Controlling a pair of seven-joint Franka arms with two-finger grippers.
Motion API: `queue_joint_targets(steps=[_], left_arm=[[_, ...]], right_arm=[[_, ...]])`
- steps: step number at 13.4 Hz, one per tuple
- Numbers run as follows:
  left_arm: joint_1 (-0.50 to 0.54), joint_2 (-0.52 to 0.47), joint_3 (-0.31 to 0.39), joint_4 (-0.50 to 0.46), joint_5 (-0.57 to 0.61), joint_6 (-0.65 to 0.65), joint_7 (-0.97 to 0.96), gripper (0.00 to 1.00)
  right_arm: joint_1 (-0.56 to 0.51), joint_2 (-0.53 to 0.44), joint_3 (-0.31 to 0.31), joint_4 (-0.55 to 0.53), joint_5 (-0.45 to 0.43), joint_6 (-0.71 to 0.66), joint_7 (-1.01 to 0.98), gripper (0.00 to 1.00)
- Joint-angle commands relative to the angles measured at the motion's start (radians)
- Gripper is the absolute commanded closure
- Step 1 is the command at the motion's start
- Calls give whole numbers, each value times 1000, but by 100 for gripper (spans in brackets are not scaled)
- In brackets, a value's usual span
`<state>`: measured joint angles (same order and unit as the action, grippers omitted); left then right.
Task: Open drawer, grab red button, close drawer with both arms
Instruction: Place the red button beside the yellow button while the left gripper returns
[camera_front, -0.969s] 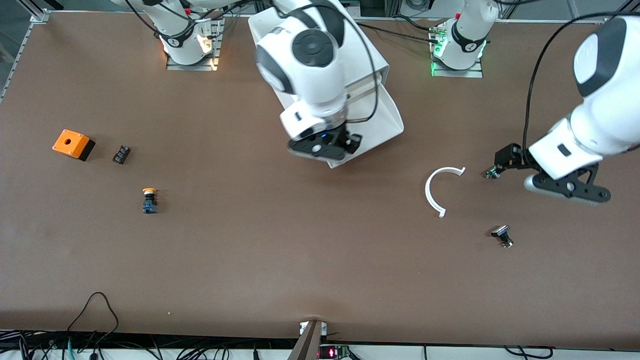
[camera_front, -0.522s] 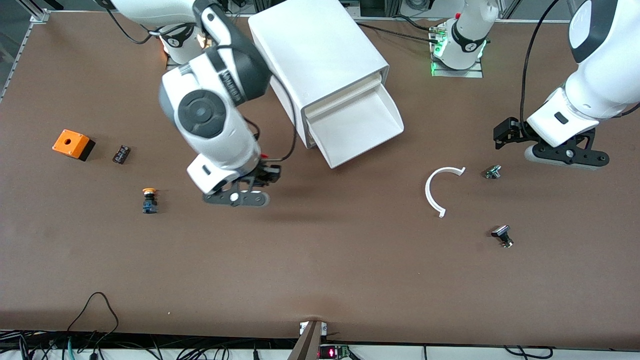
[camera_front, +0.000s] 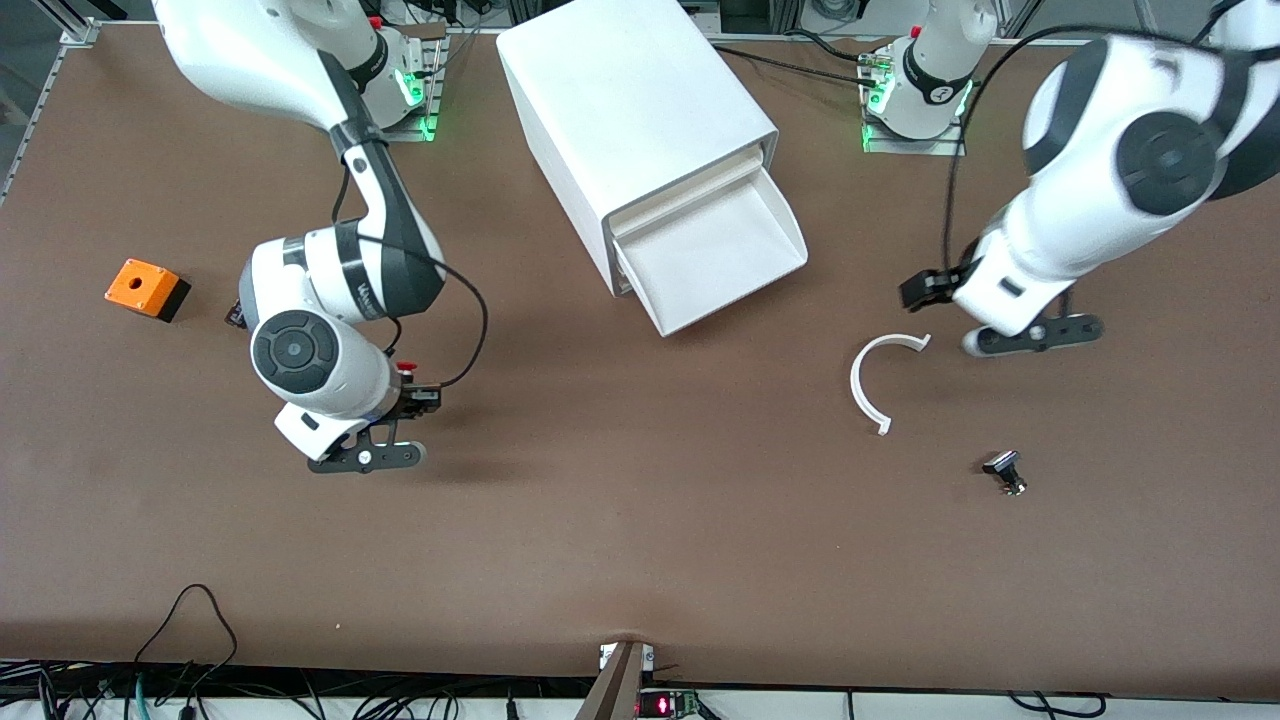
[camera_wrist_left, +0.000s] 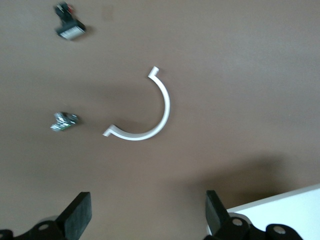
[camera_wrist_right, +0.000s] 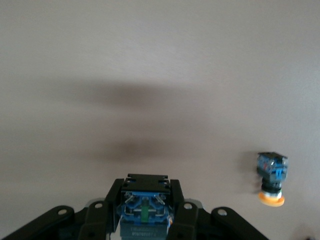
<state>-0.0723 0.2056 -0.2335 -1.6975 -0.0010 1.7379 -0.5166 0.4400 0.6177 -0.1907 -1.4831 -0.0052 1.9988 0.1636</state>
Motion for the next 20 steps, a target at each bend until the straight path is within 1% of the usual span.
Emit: queue_joint_targets(steps=[1, 3, 5, 6, 7, 8, 10, 11, 13, 14, 15, 17, 18, 20], left_arm=[[3, 79, -70, 0, -20, 63, -138, 0], [-6, 103, -111, -45, -21, 174, -210, 1], [-14, 95, -145, -146, -19, 309, -316, 1], [-12, 94, -177, -189, -17, 392, -365, 1], [-17, 101, -193, -217, -4, 452, -416, 1], [-49, 112, -196, -238, 5, 501, -471, 1], [-81, 112, -198, -258, 9, 526, -583, 1], [-98, 115, -196, -270, 21, 529, -591, 1], [-98, 118, -196, -300, 105, 598, -594, 1], [-95, 120, -194, -298, 133, 604, -597, 1], [-93, 126, -196, -297, 136, 605, -603, 1], [-110, 133, -198, -306, 137, 605, -678, 1], [-138, 139, -198, -307, 137, 601, -698, 1], [-149, 143, -201, -321, 137, 595, -698, 1]], right_arm=[[-7, -85, -41, -245, 14, 191, -88, 100], [-49, -75, -41, -327, 14, 309, -122, 100], [-64, -58, -41, -365, 16, 368, -138, 100], [-67, -47, -41, -364, 16, 368, -138, 73], [-67, -35, -41, -362, 17, 373, -138, 8], [-69, -35, -41, -358, 34, 371, -134, 0], [-69, -45, -41, -342, 50, 361, -133, 0], [-67, -65, -41, -339, 50, 356, -134, 0], [-67, -131, -42, -339, 50, 332, -142, 0], [-67, -169, -42, -338, 48, 301, -144, 0], [-67, -211, -42, -335, 48, 272, -145, 0], [-67, -281, -55, -332, 48, 215, -147, 0], [-69, -309, -62, -307, 48, 156, -147, 0], [-69, -331, -70, -229, 48, 13, -150, 0]])
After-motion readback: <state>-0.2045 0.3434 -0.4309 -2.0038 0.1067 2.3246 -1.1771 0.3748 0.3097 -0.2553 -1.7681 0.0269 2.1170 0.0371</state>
